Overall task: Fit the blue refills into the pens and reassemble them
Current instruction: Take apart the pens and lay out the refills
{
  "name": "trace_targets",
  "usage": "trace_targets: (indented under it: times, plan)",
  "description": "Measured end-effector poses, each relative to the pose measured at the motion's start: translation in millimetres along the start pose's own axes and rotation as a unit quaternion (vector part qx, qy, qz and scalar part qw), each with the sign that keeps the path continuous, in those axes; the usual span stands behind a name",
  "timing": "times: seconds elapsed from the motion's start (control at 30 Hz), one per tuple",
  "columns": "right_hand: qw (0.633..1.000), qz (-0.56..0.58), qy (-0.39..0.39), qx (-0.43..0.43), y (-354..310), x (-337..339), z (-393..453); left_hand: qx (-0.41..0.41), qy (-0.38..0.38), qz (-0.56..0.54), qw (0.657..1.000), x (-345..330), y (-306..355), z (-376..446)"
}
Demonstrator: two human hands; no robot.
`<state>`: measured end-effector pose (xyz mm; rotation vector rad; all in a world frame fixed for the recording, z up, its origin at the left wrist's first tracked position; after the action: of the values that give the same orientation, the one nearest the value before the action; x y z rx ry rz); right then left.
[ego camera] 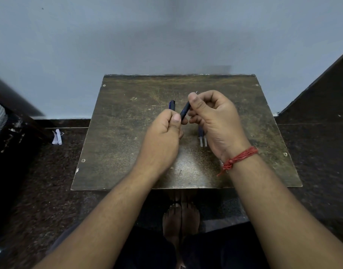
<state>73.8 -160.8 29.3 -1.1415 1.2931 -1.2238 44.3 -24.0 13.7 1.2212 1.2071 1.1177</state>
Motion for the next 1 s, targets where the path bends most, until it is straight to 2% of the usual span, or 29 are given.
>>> trace_targets:
  times: [0.27, 0.33, 0.5, 0.7, 0.87, 1.0]
  plan:
    - [0.997, 0.049, -0.056, -0.021, -1.1, -8.9, -3.4, 0.0, 0.012, -0.012, 1.0, 1.8, -0.2, 1.1]
    - [0.997, 0.049, -0.044, -0.026, -0.1, -7.9, -3.4, 0.001, 0.015, -0.01, 1.0, 2.3, -1.2, 1.9]
    - [0.999, -0.049, -0.008, -0.004, 1.0, -1.9, -1.9, -0.004, 0.015, 0.015, 1.0, 1.4, -2.6, 1.3]
    - [0.998, 0.041, -0.039, -0.03, -1.6, -7.0, -4.3, -0.006, 0.016, 0.009, 1.0, 0.3, -1.2, 0.9]
    - [0.999, -0.027, -0.002, -0.022, -0.1, -2.7, -4.4, -0.01, 0.016, 0.023, 1.0, 0.6, 2.3, -1.5]
    - [0.999, -0.008, -0.022, -0.036, -0.7, -2.3, -4.6, -0.014, 0.021, 0.035, 0.999, 0.4, 2.9, -2.4]
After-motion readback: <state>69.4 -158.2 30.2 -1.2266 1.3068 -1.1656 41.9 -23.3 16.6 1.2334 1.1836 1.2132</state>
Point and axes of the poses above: each hand's wrist, its own z-axis towards the middle knuckle, its own x-axis out of the back of the hand, y = z × x, the point moved 6 cm from there along z, towards the middle knuckle, and after that the axes turned 11 degrees about -z, right-handed, at the moved point
